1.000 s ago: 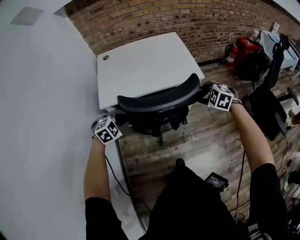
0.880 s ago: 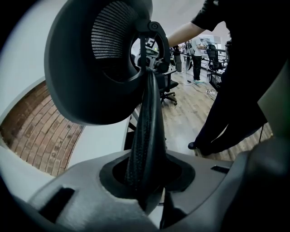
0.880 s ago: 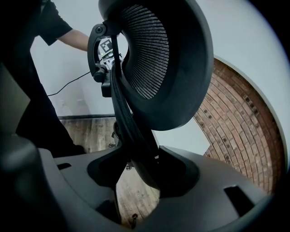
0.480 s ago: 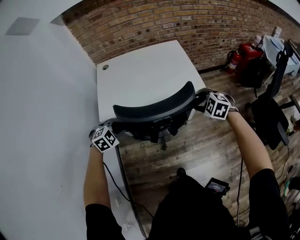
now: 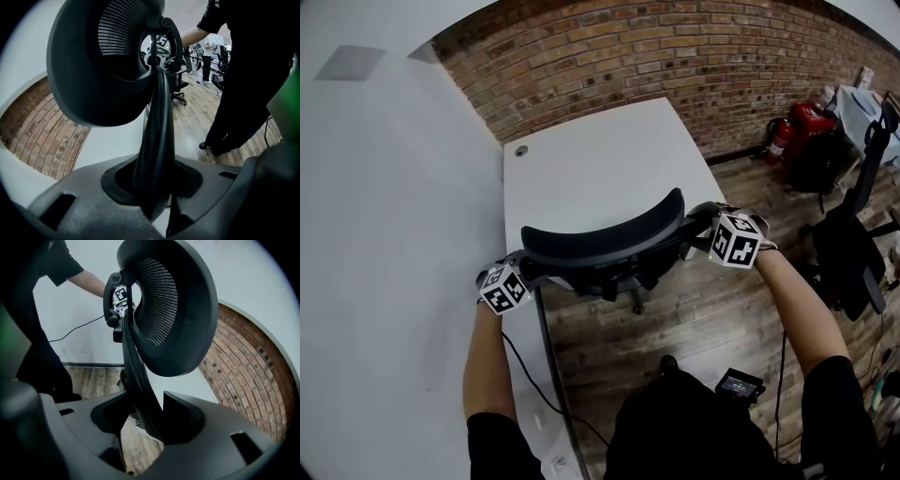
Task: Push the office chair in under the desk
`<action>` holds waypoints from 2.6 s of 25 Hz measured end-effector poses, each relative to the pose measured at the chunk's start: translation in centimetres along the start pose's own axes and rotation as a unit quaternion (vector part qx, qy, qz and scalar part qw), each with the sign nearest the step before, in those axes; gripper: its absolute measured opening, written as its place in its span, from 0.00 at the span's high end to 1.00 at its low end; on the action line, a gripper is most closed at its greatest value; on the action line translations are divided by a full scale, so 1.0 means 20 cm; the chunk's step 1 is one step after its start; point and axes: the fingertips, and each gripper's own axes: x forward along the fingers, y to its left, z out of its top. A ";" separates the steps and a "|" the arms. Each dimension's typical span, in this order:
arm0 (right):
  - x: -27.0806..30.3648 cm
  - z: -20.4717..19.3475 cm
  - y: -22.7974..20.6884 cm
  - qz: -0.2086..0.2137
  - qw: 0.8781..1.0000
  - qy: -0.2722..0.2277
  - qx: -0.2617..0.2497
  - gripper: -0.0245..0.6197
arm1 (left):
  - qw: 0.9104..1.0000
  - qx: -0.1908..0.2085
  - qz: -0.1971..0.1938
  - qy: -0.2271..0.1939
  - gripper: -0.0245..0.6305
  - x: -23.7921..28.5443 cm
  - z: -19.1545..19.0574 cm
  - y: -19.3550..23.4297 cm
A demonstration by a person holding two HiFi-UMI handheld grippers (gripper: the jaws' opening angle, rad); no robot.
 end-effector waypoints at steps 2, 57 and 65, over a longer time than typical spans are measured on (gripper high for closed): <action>0.01 0.01 0.00 0.004 1.000 -0.001 -0.001 0.64 | 1.000 0.000 0.000 0.000 0.78 0.00 -0.02 0.02; -0.49 0.55 0.01 -0.114 0.959 -0.211 0.153 0.72 | 0.964 -0.086 0.099 -0.231 0.67 -0.73 0.24 0.19; -0.85 0.85 0.09 -0.166 0.895 -0.348 0.225 0.82 | 0.890 -0.153 0.154 -0.400 0.77 -1.18 0.53 0.13</action>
